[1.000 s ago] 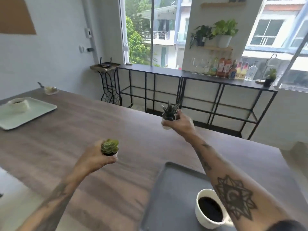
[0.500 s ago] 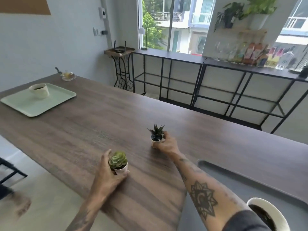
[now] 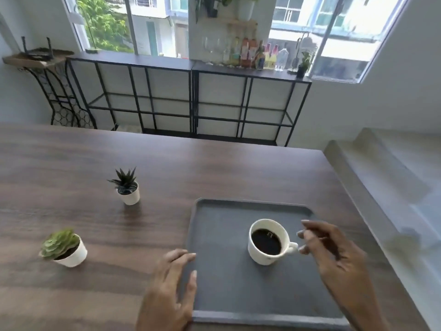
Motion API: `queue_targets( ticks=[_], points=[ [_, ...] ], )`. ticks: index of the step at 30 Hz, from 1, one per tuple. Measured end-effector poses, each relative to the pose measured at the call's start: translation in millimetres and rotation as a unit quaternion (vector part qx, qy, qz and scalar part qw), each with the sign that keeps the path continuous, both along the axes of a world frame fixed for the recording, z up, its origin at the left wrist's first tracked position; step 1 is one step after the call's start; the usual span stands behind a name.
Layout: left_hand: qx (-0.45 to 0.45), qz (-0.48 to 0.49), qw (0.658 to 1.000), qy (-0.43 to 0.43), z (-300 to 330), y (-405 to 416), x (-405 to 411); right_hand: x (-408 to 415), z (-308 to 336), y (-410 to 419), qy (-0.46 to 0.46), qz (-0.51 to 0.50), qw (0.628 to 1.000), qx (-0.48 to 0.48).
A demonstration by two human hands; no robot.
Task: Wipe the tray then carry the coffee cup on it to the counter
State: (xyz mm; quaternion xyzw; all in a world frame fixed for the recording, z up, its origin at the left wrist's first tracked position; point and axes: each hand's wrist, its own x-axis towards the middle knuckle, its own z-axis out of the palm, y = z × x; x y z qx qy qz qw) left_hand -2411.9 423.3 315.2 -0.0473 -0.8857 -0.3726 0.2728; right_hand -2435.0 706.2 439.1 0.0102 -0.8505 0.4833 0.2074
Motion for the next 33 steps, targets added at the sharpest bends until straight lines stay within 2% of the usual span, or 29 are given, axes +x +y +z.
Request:
queue_targets(
  ticks=[2,5,7,11,15,28,32,33],
  points=[
    [-0.115,-0.061,0.988,-0.086,1,40,-17,-5,-37,45,-0.008,-0.063,0.996,0.063],
    [-0.227,-0.054,0.954,-0.187,-18,60,-49,-18,-94,69,-0.069,-0.003,0.982,0.175],
    [-0.259,-0.055,0.94,-0.213,-22,63,-60,-28,-124,69,-0.099,0.021,0.968,0.231],
    [-0.254,-0.057,0.943,-0.208,-26,65,-79,-53,-146,65,-0.112,0.001,0.947,0.302],
    [-0.249,-0.012,0.946,-0.207,-19,69,-98,-78,-153,64,-0.126,0.0,0.933,0.337],
    [-0.275,-0.027,0.937,-0.215,-27,67,-120,-93,-155,64,-0.119,-0.005,0.928,0.353],
    [-0.269,-0.03,0.937,-0.22,-26,66,-122,-92,-155,60,-0.118,0.02,0.938,0.325],
    [-0.267,-0.03,0.937,-0.223,-25,66,-120,-92,-153,61,-0.13,0.033,0.946,0.294]
  ],
)
